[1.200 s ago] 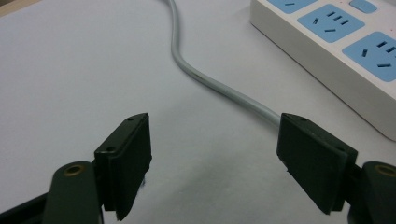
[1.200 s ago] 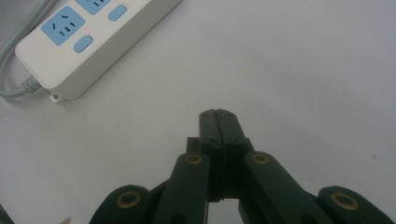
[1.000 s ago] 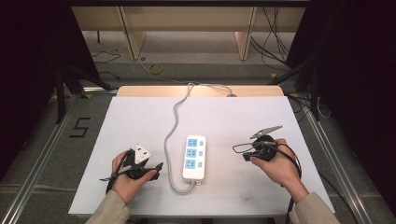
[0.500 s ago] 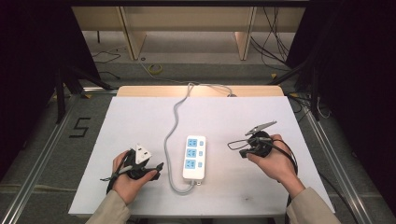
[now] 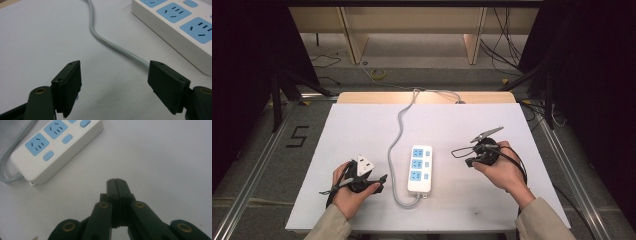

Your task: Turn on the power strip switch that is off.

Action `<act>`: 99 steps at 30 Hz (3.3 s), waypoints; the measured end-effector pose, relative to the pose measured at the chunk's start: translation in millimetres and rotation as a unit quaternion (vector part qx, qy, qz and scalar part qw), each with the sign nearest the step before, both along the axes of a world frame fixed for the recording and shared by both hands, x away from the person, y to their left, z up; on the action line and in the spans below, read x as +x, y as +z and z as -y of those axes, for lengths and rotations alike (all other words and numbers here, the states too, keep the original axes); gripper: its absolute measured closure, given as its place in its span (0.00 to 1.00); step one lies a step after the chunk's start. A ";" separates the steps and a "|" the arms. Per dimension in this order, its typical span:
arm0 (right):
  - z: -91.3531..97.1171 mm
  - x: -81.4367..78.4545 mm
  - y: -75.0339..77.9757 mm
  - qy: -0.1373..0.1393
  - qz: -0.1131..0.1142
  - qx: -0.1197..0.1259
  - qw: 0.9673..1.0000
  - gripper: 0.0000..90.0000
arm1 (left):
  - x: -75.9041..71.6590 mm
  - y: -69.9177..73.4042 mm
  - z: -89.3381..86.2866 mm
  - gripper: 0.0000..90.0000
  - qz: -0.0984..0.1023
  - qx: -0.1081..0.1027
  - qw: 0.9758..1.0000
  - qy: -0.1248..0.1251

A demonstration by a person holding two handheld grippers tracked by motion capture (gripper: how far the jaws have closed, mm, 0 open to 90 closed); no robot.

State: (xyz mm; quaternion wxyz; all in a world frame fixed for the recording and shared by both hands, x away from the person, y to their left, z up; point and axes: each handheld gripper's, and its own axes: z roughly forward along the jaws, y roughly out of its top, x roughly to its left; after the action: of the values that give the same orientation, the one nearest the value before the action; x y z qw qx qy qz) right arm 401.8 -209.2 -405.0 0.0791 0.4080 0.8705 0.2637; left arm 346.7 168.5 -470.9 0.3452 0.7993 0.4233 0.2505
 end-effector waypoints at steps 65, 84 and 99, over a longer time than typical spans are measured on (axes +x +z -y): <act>-48.6 27.6 9.4 0.023 0.003 -0.026 0.999 1.00 | -1.6 -1.5 7.1 0.30 -0.002 0.002 1.000 -0.013; -60.4 35.5 11.0 0.025 0.004 -0.031 0.999 1.00 | -1.3 -0.7 6.9 0.30 0.001 0.001 1.000 -0.014; -68.0 40.7 8.9 0.026 0.002 -0.034 0.999 1.00 | -1.5 -0.1 6.6 0.30 0.004 0.004 1.000 -0.012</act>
State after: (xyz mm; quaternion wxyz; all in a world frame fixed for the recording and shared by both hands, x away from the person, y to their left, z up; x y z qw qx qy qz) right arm 442.5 -141.2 -396.2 0.0883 0.3818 0.8891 0.2366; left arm 345.3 161.8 -470.9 0.3470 0.8045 0.4113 0.2514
